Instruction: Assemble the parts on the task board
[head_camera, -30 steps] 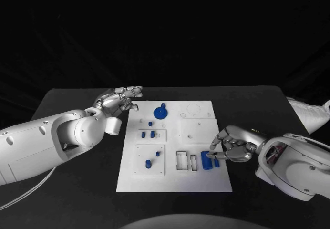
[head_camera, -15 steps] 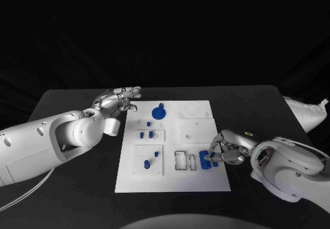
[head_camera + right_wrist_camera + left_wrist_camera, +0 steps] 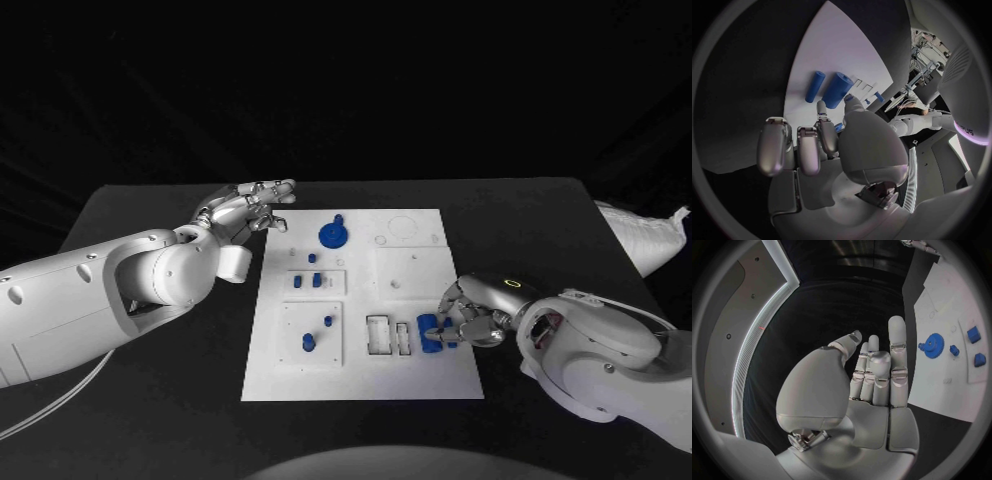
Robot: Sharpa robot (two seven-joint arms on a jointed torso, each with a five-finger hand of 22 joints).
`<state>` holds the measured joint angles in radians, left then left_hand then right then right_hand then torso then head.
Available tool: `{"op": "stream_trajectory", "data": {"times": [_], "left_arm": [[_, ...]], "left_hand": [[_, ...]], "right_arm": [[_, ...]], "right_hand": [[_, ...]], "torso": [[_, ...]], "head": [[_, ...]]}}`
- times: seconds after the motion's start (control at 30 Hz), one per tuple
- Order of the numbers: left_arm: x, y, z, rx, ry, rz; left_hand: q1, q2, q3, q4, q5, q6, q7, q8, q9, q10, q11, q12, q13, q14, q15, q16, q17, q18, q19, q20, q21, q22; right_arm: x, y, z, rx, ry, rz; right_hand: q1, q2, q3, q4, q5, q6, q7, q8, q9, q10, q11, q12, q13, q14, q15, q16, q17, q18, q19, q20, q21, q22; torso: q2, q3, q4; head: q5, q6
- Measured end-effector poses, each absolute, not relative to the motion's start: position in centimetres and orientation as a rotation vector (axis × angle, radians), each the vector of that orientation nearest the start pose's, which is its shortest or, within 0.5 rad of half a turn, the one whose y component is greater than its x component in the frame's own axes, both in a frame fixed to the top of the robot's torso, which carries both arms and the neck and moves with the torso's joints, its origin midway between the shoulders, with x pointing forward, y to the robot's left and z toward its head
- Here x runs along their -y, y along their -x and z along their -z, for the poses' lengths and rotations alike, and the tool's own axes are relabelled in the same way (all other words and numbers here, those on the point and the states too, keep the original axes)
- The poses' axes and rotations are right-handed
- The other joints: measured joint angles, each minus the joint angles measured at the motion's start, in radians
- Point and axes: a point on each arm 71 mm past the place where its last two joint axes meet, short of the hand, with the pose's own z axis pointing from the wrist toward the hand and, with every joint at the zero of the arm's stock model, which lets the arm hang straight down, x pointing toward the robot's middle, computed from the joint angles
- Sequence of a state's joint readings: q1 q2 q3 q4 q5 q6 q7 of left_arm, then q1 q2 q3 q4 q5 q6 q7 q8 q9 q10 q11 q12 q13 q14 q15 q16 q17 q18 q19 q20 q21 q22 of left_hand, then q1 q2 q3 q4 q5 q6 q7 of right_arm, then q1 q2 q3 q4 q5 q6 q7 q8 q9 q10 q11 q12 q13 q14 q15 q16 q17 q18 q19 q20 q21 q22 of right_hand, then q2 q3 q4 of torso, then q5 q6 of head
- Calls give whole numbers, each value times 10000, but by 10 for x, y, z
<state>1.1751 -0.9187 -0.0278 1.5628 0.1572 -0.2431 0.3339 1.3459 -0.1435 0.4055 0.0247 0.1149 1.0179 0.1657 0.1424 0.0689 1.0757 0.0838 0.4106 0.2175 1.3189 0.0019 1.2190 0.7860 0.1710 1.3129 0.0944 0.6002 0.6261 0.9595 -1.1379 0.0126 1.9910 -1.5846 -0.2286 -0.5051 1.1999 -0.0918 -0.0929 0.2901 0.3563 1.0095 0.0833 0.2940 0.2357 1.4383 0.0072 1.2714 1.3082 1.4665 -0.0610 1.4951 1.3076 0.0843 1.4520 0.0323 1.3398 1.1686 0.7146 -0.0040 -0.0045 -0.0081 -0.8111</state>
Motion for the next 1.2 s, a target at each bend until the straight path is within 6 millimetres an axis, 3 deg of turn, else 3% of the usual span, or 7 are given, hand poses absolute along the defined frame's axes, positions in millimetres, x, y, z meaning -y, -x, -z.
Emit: {"op": "stream_trajectory", "data": {"times": [0.43,0.6,0.93,1.2], "left_arm": [[-235,-478,190,-14437,13507,15796],[-235,-477,190,-14469,13500,15778],[-236,-477,190,-14508,13483,15773],[-236,-477,190,-14523,13477,15775]], "left_hand": [[0,0,0,0,0,0,0,66,0,-35,35,74,-1,-72,0,-59,-137,-1,0,0,-41,1],[0,0,0,0,0,-37,37,66,0,-36,35,74,0,-72,0,-81,-156,1,0,0,-41,-2],[0,0,0,0,0,-36,35,65,0,-36,36,74,7,-106,34,-110,-196,0,-38,37,-41,-9],[0,0,0,0,0,-35,35,65,0,-36,35,74,6,-106,35,-110,-200,0,-36,36,-41,-8]], "right_arm": [[210,-357,238,-19849,869,-4176],[208,-358,239,-19779,942,-4136],[205,-358,240,-19591,873,-4195],[202,-351,230,-19070,93,-4865]], "right_hand": [[-147,147,-202,9,-182,-28,31,161,181,-1,0,0,-1,0,0,0,-1,0,0,0,4,34],[-59,358,-202,9,-215,-47,-24,277,290,-19,-18,0,-2,0,0,38,-2,0,0,0,41,69],[565,810,-44,-151,451,-3,-109,618,541,37,-108,43,32,-19,-92,119,-3,1,72,-73,156,253],[640,866,100,-143,737,37,-104,763,544,108,-179,57,36,-20,-166,136,-3,1,106,-107,197,326]], "torso": [[-12,-12,32],[-13,-18,47],[-27,-31,73],[-38,-37,103]], "head": [[8,-16],[-10,-33],[-22,-47],[-53,-30]]}}
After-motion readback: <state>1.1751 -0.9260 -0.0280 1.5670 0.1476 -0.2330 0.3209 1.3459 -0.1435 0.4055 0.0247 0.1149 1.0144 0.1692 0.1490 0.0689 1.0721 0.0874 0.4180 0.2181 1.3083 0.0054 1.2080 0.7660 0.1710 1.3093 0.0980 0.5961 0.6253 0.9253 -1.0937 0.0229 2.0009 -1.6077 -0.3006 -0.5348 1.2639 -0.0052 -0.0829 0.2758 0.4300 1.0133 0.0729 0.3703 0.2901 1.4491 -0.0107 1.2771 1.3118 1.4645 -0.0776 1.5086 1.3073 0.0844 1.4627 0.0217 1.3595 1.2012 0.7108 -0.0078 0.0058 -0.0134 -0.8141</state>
